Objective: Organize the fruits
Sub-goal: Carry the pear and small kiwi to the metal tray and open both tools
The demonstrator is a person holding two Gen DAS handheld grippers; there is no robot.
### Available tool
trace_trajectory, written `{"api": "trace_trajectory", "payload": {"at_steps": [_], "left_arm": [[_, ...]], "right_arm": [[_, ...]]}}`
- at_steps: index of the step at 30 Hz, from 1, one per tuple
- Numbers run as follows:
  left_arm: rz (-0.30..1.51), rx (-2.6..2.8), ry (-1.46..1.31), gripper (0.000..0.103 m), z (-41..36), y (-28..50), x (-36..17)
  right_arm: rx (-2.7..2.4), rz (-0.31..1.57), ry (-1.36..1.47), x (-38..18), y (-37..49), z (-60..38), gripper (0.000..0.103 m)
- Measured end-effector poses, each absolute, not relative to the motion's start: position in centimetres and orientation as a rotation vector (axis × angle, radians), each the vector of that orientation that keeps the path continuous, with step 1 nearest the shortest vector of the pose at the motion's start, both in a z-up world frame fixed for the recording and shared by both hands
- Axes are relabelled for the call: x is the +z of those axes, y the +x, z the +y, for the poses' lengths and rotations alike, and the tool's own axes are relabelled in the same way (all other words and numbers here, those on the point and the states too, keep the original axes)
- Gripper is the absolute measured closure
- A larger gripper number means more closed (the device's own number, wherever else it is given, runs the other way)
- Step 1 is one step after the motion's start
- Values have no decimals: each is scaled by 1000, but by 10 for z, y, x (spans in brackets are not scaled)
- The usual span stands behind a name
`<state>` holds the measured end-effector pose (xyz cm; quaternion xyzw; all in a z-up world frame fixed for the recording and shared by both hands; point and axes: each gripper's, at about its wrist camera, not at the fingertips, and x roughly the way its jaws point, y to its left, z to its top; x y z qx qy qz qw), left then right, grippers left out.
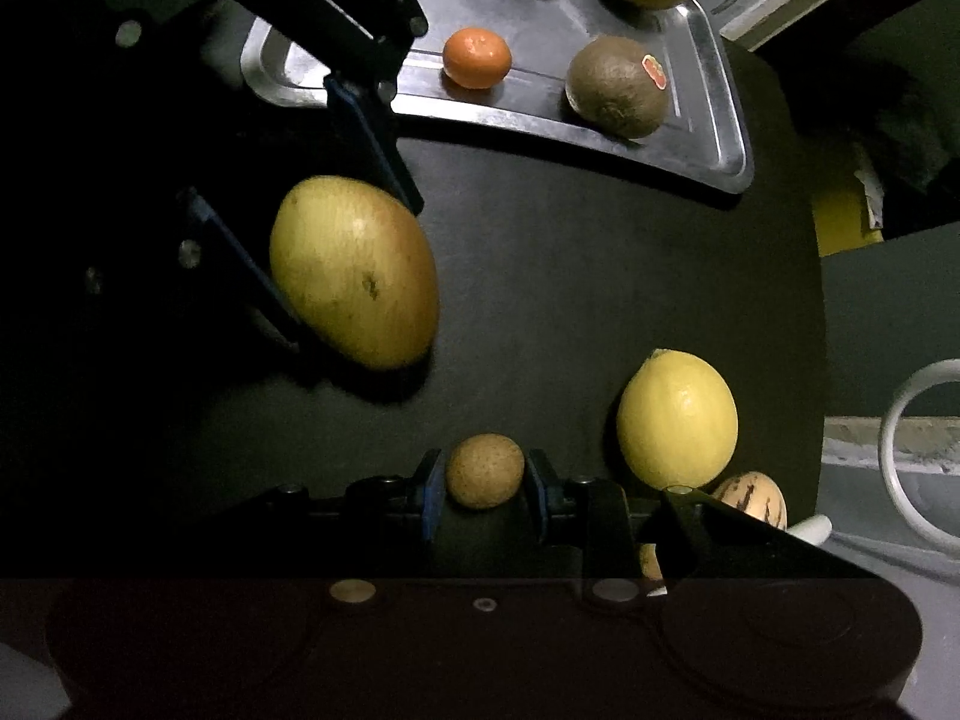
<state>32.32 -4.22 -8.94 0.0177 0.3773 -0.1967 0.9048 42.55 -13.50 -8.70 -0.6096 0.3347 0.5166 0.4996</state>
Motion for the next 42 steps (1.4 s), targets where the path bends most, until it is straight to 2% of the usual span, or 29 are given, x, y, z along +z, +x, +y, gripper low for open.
{"api": "trace_trajectory", "payload": {"at_steps": [19, 32, 42], "left_arm": [[734, -247, -106, 47, 58, 276, -45], [861, -74, -174, 47, 144, 267, -66], [886, -78, -168, 46, 159, 266, -78]], "right_arm": [[1186, 707, -1281, -49, 366, -90, 73], [1139, 721, -980, -66, 326, -22, 73], [895, 794, -733, -89, 313, -16, 73]]}}
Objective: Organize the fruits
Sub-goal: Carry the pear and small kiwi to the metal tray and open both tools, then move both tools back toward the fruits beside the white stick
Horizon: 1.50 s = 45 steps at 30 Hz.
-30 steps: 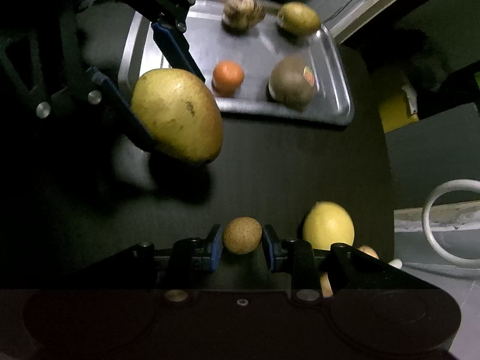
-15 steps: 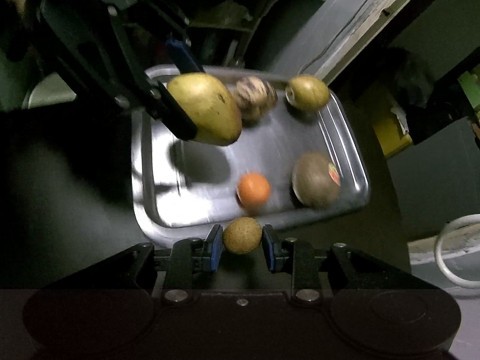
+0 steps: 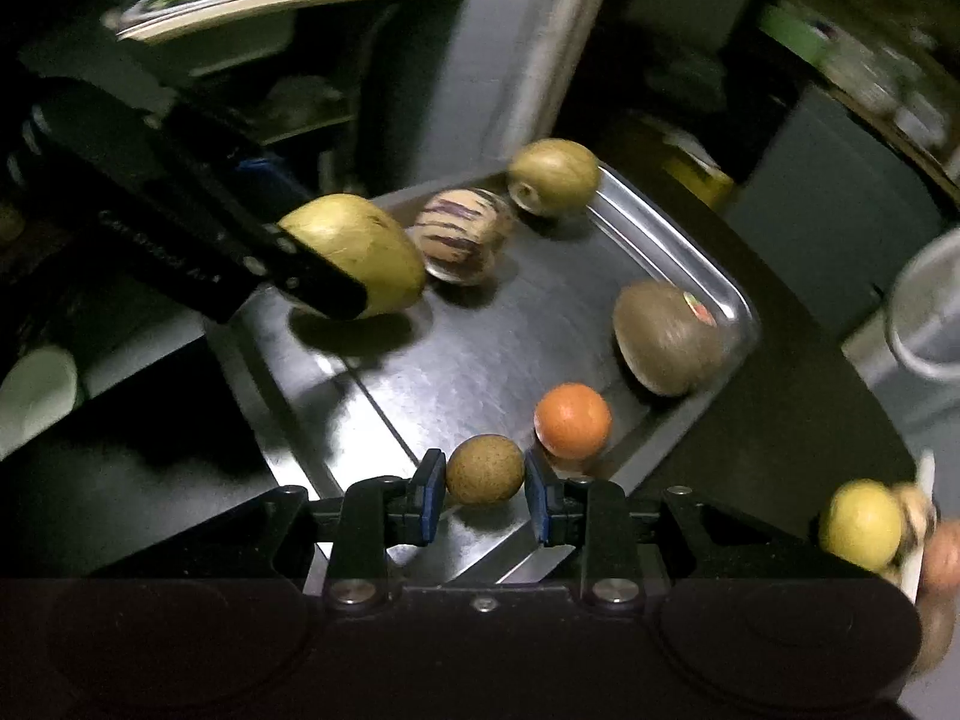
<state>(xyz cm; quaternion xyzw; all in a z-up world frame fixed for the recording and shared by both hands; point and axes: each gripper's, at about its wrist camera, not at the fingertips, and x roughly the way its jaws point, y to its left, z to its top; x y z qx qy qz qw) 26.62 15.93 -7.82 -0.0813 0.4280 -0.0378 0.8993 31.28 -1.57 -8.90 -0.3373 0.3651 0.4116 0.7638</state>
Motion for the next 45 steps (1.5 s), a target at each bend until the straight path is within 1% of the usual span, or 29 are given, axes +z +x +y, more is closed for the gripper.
{"api": "trace_trajectory", "payload": {"at_steps": [10, 17, 26, 28, 30, 31, 33, 34, 36, 37, 39, 40, 41, 42, 45], "left_arm": [[895, -111, -136, 46, 155, 271, -82], [903, -124, -135, 46, 157, 273, -81], [924, -133, -152, 44, 160, 275, -81], [920, -129, -155, 39, 162, 274, -79], [915, -126, -162, 31, 163, 274, -76], [911, -126, -167, 29, 164, 273, -73], [902, -126, -169, 21, 164, 272, -68], [898, -126, -169, 20, 164, 271, -66], [894, -131, -173, 15, 164, 271, -60], [889, -134, -177, 13, 163, 270, -58], [864, -138, -187, 5, 160, 270, -52], [840, -142, -196, 3, 158, 269, -48], [819, -149, -202, 1, 156, 268, -45], [804, -161, -204, 1, 152, 269, -42], [783, -211, -186, 1, 138, 277, -34]], "right_arm": [[751, 801, -674, -102, 300, -11, 73], [730, 783, -703, -103, 296, -8, 71], [722, 773, -714, -102, 290, -10, 52], [716, 770, -705, -100, 288, -12, 49], [707, 764, -690, -98, 285, -15, 42], [701, 757, -680, -96, 283, -17, 39], [687, 740, -659, -92, 278, -22, 33], [674, 732, -644, -90, 275, -26, 31], [649, 719, -608, -85, 271, -33, 24], [630, 712, -588, -83, 269, -37, 22], [589, 703, -550, -78, 265, -46, 17], [557, 696, -523, -76, 262, -52, 15], [527, 689, -497, -73, 260, -58, 10], [495, 684, -466, -71, 259, -64, 5], [351, 672, -362, -64, 252, -85, 1]]}}
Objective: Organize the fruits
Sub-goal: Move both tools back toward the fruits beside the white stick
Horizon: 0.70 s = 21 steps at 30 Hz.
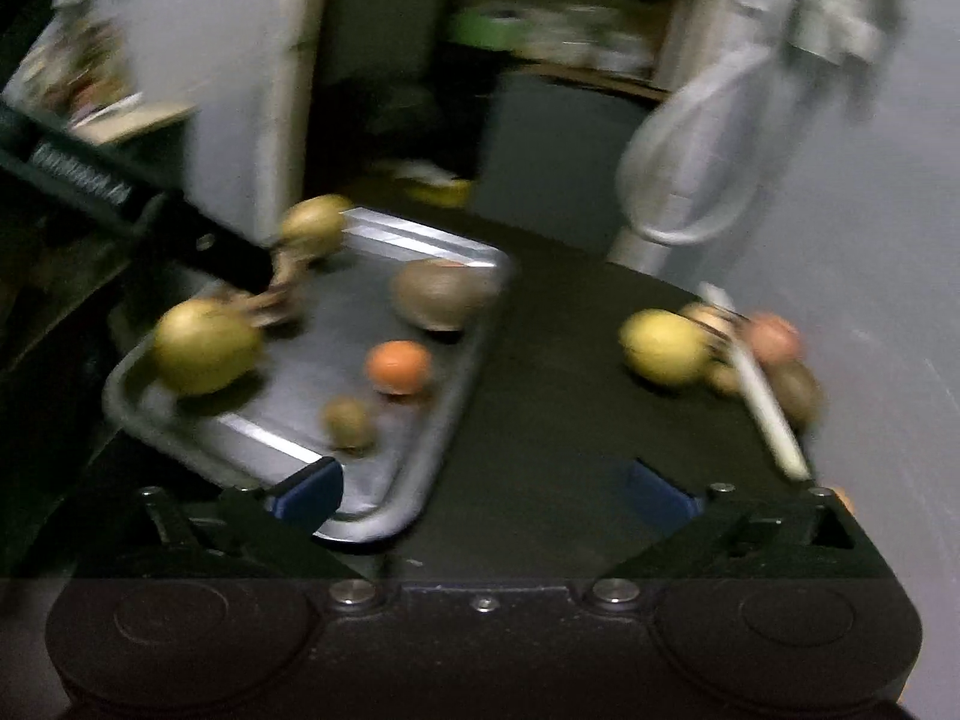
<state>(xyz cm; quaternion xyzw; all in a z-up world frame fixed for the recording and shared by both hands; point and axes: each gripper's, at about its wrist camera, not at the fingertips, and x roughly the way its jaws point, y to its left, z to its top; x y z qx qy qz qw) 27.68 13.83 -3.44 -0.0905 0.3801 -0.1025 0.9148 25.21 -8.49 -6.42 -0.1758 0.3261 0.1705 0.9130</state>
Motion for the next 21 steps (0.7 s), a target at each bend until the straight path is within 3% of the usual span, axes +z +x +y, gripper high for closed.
{"api": "trace_trajectory", "payload": {"at_steps": [11, 21], "left_arm": [[790, -392, -61, 1, 71, 321, -27], [804, -409, -51, 1, 23, 377, -32]], "right_arm": [[-106, 661, -55, -54, 236, -155, 1], [-348, 592, 145, -62, 286, -191, 1]]}}
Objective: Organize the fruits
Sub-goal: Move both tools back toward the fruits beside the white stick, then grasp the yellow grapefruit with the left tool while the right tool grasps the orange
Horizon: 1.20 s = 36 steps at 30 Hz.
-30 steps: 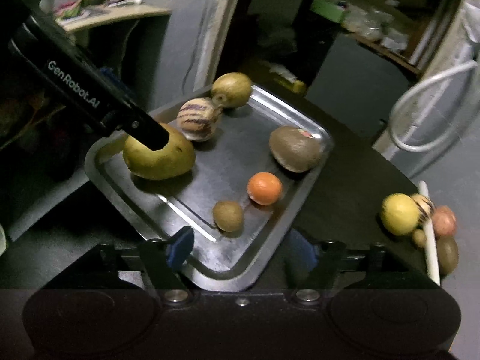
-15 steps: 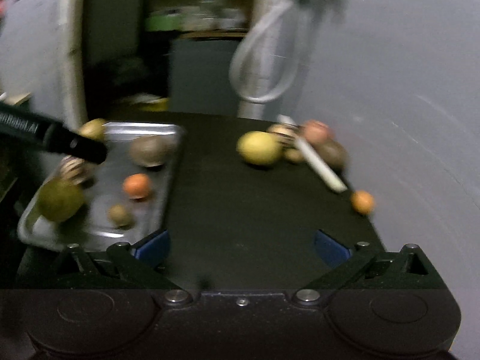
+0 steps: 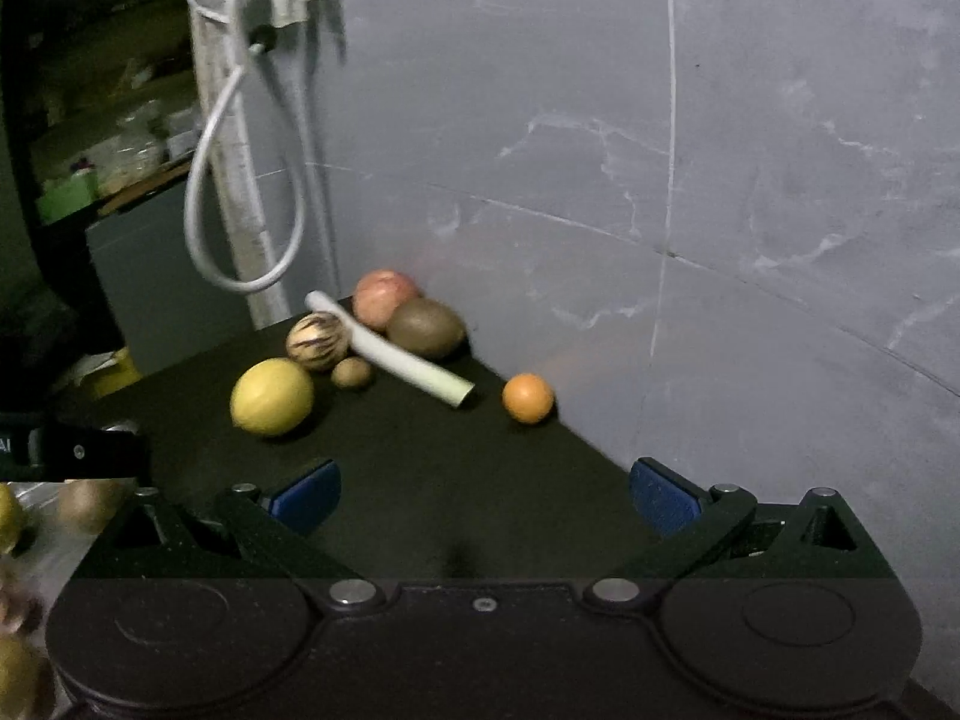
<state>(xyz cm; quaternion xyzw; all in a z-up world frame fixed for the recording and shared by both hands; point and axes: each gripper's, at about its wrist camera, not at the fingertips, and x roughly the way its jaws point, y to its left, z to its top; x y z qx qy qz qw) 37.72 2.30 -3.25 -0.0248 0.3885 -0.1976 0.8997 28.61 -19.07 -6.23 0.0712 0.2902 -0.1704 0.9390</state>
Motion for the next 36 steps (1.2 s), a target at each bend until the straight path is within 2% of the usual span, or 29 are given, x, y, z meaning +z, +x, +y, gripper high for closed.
{"api": "trace_trajectory", "payload": {"at_steps": [5, 14, 28, 36], "left_arm": [[832, -396, -38, 1, 6, 412, -41], [883, -375, -31, 1, -18, 464, -72], [867, -376, -21, 1, -42, 495, -95], [867, -395, -18, 1, -46, 502, -102]], "right_arm": [[-396, 593, 155, -79, 321, -202, 1], [-433, 633, 163, -111, 372, -218, 7], [-471, 631, 186, -131, 400, -230, 22], [-464, 640, 184, -134, 403, -230, 33]]}}
